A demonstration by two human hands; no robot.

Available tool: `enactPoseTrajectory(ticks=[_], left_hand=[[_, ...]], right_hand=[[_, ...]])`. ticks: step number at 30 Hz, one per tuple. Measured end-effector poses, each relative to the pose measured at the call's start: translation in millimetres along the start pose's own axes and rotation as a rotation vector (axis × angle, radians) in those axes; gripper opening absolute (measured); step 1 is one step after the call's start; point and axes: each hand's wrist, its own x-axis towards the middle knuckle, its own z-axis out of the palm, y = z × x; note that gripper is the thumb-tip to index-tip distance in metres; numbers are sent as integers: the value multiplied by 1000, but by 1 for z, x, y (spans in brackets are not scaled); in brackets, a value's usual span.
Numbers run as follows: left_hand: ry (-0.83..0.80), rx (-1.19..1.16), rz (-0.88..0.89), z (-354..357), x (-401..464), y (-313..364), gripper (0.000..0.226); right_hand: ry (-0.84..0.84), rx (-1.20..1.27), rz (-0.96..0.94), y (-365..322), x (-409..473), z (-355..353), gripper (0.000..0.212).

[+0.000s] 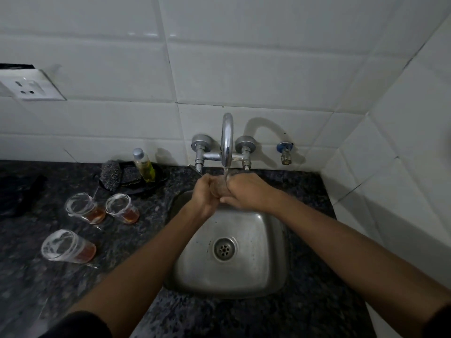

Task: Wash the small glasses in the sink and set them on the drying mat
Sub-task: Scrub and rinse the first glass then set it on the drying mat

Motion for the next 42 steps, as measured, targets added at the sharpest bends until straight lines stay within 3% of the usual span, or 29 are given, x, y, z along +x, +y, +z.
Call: enactPoseTrajectory(ticks=[5,7,10,12,14,16,20,23,26,30,33,36,40,42], left_hand=[[-31,203,-140,-2,-3,11,42],[-40,150,-79,-2,-3,12,37],[-40,-48,61,-4,2,0,36],[-63,-101,41,-7,1,-3,39],[-83,22,-41,-9,-2,3,42],[-117,106,-77,-5,-6,9,42],[-41,-7,44,1,-4,1,40],[-21,-36,-29,-5,-2,-1,45],[-78,98,-86,-5,0,10,39],[-65,-23,22,1,1,2,34],[-56,42,4,-5,3,-2,41],[-61,168,-92,-4,5,10,36],[-28,36,-30,-4,8,1,37],[-21,27,-18,-9,10,-4,43]], right_hand=[[61,-181,-375,-1,1,2,12],[83,-96,-299,-6,4,3,15],[68,40,15,-15,8,13,24],[47,1,-21,-13,5,10,26],[73,-18,-168,-10,0,2,22],[141,-86,-267,-9,-2,2,32],[62,-127,-64,-24,0,10,31],[77,-73,-64,-19,0,8,21],[100,-217,-160,-17,-1,11,22],[97,-146,35,-32,1,8,33],[86,-166,-28,-26,-1,1,24],[85,-349,-193,-19,-6,-3,22],[-24,-187,35,-31,2,-1,34],[-17,-145,-3,-26,2,-5,26]])
